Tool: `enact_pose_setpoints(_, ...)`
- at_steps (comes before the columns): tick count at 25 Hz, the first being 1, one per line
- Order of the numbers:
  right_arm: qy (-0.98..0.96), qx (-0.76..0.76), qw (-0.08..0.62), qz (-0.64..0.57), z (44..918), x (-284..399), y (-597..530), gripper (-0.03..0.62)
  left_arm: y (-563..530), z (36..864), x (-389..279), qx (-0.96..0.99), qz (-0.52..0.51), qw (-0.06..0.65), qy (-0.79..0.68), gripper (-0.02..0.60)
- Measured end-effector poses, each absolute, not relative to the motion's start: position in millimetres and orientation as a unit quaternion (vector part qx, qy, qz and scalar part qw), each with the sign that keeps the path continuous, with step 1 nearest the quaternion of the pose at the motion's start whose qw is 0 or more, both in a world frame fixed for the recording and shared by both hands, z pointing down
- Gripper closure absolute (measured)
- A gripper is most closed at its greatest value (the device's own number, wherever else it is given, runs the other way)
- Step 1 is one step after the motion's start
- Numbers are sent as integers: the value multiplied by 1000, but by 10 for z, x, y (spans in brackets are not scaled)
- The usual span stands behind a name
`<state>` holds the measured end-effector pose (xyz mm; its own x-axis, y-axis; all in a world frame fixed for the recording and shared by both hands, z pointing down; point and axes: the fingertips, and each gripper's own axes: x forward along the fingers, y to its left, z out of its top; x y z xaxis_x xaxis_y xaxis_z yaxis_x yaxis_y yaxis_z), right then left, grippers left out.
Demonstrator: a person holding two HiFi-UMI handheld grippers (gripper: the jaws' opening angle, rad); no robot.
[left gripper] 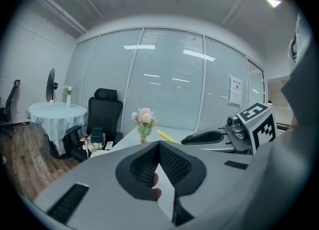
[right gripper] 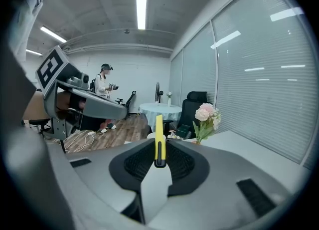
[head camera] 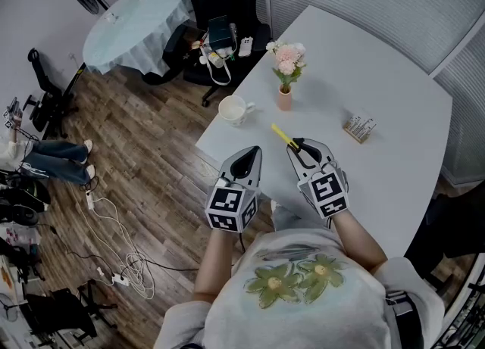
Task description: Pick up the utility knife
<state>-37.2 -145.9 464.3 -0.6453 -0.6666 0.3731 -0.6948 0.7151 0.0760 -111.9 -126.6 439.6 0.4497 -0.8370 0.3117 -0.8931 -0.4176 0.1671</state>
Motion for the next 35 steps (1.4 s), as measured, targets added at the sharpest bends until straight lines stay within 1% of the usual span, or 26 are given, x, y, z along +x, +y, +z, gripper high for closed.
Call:
enact_pose_setpoints(18, -912, 380, 152, 24, 4357, -355, -1393, 524, -1260, 4448, -1071, 838, 93, 154, -515, 572)
enact_pose_setpoints(35, -918, 368, 146, 22, 4295, -399, -1357, 525, -1262, 4460, -1060, 838, 96, 153, -515, 572)
